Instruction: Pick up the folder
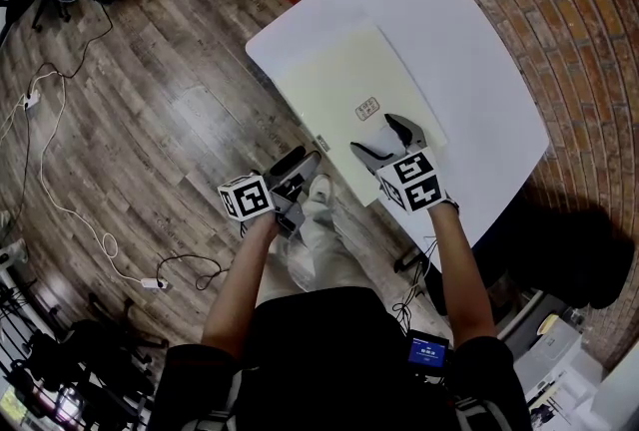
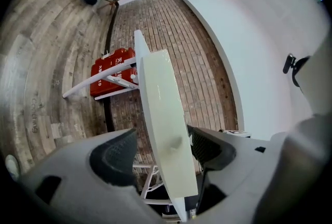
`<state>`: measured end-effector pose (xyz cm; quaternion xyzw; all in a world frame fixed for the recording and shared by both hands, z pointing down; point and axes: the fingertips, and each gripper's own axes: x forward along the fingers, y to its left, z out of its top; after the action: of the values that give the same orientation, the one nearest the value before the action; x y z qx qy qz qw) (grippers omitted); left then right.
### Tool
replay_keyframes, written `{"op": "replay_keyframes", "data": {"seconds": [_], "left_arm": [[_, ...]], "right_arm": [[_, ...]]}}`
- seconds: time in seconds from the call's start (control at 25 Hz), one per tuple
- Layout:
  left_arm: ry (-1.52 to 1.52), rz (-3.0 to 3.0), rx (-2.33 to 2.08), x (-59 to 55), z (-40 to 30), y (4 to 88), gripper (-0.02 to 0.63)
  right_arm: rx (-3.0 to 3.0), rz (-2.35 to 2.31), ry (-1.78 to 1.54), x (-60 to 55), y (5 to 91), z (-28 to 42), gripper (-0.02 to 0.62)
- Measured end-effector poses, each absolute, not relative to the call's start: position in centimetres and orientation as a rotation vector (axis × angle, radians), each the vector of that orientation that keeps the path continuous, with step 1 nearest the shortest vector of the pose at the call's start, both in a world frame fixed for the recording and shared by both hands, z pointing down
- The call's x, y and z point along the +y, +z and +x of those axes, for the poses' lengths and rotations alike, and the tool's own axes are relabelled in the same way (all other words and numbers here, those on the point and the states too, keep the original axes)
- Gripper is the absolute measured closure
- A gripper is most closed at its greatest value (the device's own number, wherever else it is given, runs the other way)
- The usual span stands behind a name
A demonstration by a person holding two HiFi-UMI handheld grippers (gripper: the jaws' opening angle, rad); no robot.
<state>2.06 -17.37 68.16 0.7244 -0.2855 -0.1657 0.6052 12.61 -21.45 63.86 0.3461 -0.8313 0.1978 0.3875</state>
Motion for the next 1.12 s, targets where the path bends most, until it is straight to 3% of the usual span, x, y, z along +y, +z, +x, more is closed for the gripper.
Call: {"op": "replay_keyframes", "data": {"seconds": [0.32, 1.12], "left_arm": [[-0.445, 1.643, -0.623, -17.7, 2.8, 67.8, 0.245], [-0.540, 1.515, -0.560, -17.4, 3.6, 67.4, 0.219]], "right_arm": [[-2.126, 0.866, 0.495, -20.6, 63.9, 12.0, 0.259], [-2.149, 0.834, 0.475, -19.2, 63.8, 11.0, 0.259]]}}
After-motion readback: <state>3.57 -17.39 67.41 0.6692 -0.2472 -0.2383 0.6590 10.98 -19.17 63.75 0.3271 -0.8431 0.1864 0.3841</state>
